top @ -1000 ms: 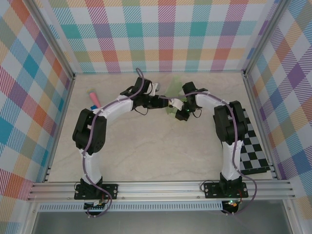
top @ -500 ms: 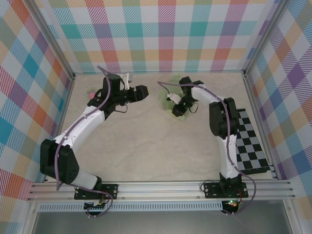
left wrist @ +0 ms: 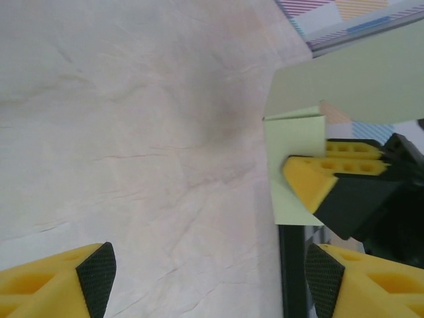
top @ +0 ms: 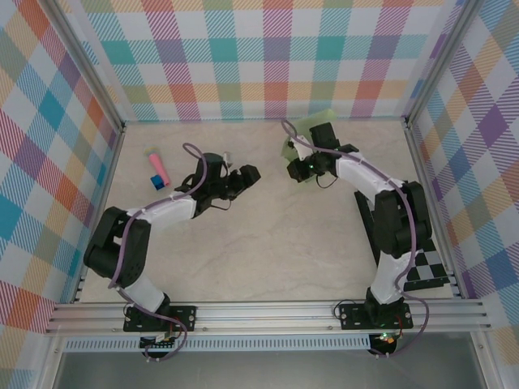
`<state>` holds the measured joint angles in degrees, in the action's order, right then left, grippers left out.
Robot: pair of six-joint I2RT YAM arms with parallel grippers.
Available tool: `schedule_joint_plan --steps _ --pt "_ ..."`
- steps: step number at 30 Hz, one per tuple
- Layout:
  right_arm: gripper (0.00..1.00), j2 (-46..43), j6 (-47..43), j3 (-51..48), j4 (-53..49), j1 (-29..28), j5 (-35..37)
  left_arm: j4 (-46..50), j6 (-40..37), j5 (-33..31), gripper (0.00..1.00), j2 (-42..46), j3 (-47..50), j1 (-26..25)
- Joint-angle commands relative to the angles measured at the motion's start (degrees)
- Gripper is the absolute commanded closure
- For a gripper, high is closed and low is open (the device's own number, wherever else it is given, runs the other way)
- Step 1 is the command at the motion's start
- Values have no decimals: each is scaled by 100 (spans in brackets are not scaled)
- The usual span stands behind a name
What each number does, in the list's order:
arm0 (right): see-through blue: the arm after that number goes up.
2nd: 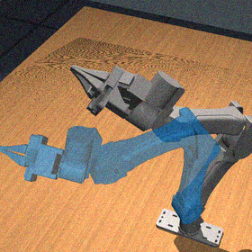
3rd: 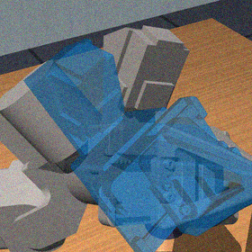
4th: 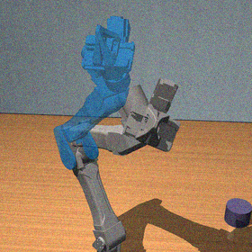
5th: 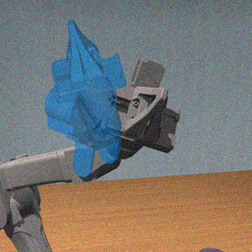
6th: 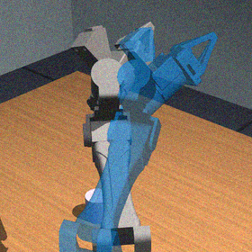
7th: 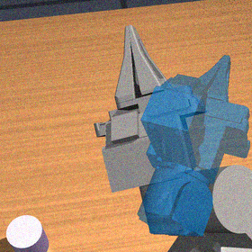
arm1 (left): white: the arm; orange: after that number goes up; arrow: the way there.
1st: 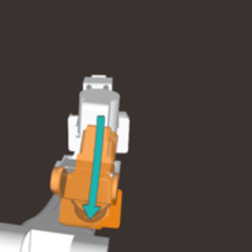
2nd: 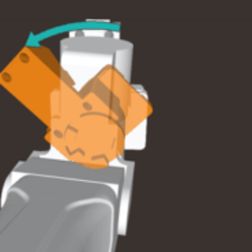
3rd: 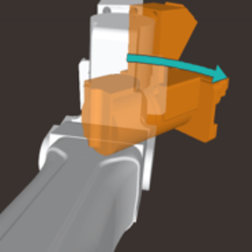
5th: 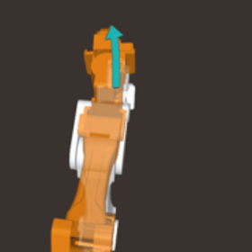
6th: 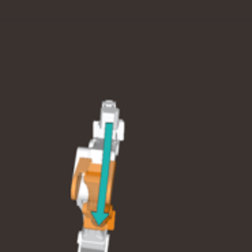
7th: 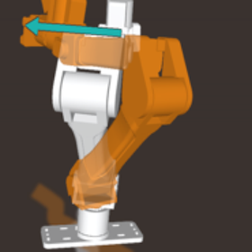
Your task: Fold the paper box
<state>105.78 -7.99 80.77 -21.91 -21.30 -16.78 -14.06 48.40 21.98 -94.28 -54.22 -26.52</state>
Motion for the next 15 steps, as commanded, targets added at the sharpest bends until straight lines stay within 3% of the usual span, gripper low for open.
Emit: schedule_joint_plan --steps 1,6,10,15 --pt "100 -180 317 -201 1124 -84 -295 -918 434 71 20 -158 -246 -240" --pt "100 -561 294 -557 1797 -252 -828 -1371 801 -22 17 -536 -521 -283" --pt "100 -790 -193 -945 2140 -439 -816 -1991 1123 14 17 -715 -640 -283" --pt "100 -852 -221 -1011 2095 -459 -923 -1991 1136 3 19 -867 -697 -292"
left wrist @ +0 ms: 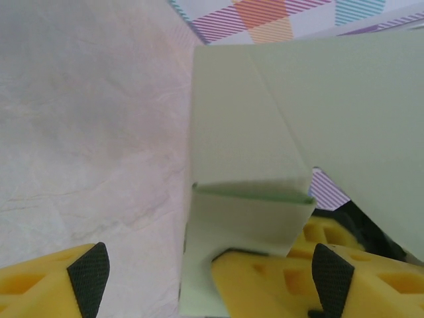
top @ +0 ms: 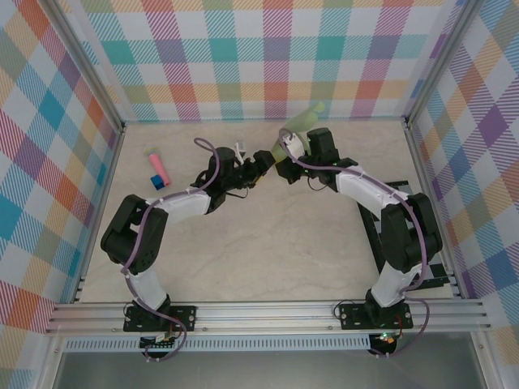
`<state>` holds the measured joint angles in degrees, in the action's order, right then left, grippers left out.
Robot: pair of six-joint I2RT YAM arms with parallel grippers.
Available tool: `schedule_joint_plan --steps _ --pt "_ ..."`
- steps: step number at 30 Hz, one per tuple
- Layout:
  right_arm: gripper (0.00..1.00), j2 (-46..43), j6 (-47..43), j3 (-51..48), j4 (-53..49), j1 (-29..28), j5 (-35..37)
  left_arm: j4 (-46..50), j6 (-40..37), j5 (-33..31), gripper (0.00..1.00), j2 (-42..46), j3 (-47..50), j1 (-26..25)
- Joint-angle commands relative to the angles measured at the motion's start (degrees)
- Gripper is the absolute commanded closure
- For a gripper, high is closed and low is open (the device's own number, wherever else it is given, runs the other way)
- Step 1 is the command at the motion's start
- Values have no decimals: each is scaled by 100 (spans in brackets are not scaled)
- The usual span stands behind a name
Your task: Fold the paper box
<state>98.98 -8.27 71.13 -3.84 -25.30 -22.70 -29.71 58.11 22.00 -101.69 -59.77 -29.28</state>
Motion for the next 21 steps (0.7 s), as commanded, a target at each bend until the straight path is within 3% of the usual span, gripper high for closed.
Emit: schedule_joint_plan --steps 1,6,15,21 --pt "100 -184 -197 -47 261 -63 -326 -496 188 -30 19 -152 -140 -17" --pt "100 -154 -125 42 72 -72 -525 -790 93 5 24 -281 -220 -12" --pt "100 -156 -170 56 -71 -133 -615 -809 -179 16 51 -326 -351 -8" --pt "100 -96 -205 135 -178 -158 -408 -592 -410 41 64 -253 -360 -8"
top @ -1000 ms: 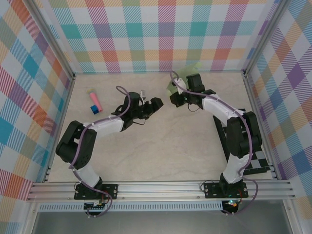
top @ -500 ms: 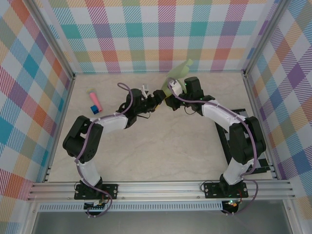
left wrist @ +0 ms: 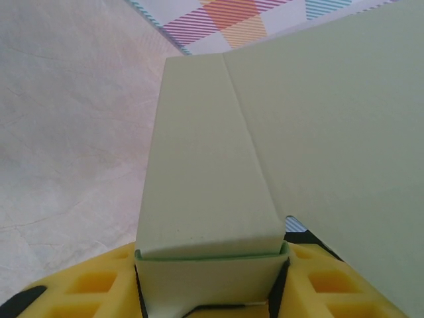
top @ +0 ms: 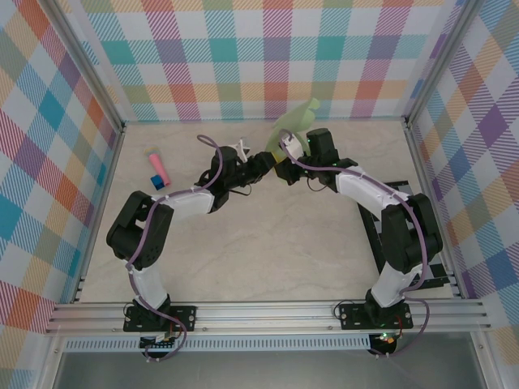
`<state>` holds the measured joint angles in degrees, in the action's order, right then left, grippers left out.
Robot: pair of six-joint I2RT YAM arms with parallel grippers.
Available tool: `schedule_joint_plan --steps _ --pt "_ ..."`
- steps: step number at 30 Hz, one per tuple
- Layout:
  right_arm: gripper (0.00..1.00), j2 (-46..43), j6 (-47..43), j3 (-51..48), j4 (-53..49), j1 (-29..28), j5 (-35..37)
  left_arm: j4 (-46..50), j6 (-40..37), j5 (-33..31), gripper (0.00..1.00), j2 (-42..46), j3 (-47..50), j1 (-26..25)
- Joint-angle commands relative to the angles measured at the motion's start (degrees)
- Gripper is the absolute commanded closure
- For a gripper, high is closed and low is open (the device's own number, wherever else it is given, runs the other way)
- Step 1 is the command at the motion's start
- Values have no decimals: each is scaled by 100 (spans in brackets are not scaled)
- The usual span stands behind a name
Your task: Fold the paper box
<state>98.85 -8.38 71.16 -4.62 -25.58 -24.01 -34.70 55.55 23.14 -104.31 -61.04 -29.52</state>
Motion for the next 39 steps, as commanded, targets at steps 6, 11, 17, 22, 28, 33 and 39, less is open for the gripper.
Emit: schedule_joint_plan --steps 6,11,17,22,28,33,39 --pt "78 -176 -230 153 -110 -184 -149 -22 -302 -98 66 16 -217 25" --pt "61 -471 -208 124 -394 -124 -104 -60 -343 -86 67 -28 -227 139" --pt "52 -1121 -85 -314 -412 256 -286 -67 -515 110 67 -70 -388 349" --pt "41 -1982 -13 -1089 111 441 300 -212 -860 503 66 -113 -581 453" --pt "30 -2249 1084 -1231 -88 584 340 -459 -1313 1164 66 -324 -978 645" --pt "28 -2496 -688 -2359 1645 398 -613 -499 -2247 1894 65 -354 -1283 746" --pt "28 -2250 -1631 -2613 2572 115 -67 -80 -3006 2578 65 -340 -1669 755"
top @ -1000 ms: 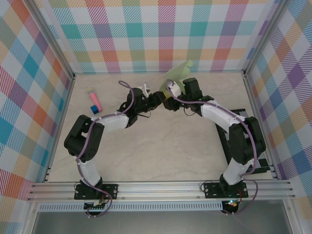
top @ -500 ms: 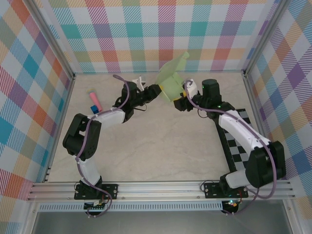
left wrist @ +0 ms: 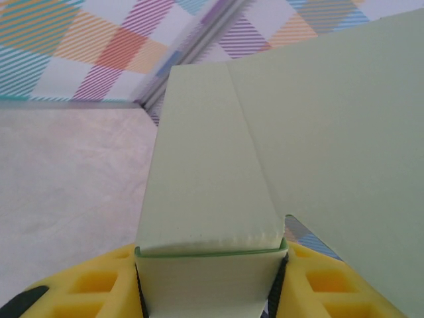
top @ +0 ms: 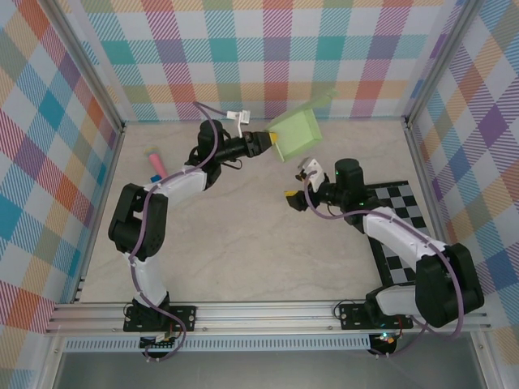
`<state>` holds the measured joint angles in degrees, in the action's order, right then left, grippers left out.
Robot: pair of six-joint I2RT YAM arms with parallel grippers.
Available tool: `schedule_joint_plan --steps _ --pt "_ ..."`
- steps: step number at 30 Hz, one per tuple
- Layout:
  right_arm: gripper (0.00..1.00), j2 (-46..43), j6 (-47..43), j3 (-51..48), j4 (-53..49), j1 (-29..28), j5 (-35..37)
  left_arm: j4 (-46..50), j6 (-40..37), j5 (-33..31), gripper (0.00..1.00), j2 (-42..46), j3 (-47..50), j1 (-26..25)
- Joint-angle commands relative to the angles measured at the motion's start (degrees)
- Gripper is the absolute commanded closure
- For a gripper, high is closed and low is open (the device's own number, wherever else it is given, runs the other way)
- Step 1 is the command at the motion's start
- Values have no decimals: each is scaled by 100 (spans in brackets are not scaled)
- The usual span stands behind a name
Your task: Fold the paper box
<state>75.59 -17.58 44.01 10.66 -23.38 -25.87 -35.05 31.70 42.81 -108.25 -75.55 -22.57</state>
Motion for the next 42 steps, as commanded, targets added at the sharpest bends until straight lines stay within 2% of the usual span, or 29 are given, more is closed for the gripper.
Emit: schedule_joint_plan --steps 1,6,11,15,17,28,34,39,42 --pt "28 107 -578 15 1411 -109 230 -32 -656 672 65 51 -251 67" --pt "36 387 -208 314 1741 -97 515 147 -934 763 65 101 -294 59" --pt "47 711 44 697 1443 -127 104 277 -1099 684 65 155 -263 42" --pt "50 1004 134 952 1231 -259 428 289 -1077 534 65 181 -254 33" --pt "54 1141 246 1050 1228 -281 668 275 -1052 507 65 176 -250 16" --pt "63 1845 559 1512 1430 -488 1574 -412 -137 93 66 -51 -128 -41" --pt "67 2078 779 1841 1310 -488 1748 -407 -113 85 66 -91 -118 -98" --pt "77 2275 756 2121 1091 -484 1724 -450 -117 83 67 -100 -92 -134" --pt "79 2371 796 2247 969 -483 1599 -512 -110 79 67 -84 -83 -142"
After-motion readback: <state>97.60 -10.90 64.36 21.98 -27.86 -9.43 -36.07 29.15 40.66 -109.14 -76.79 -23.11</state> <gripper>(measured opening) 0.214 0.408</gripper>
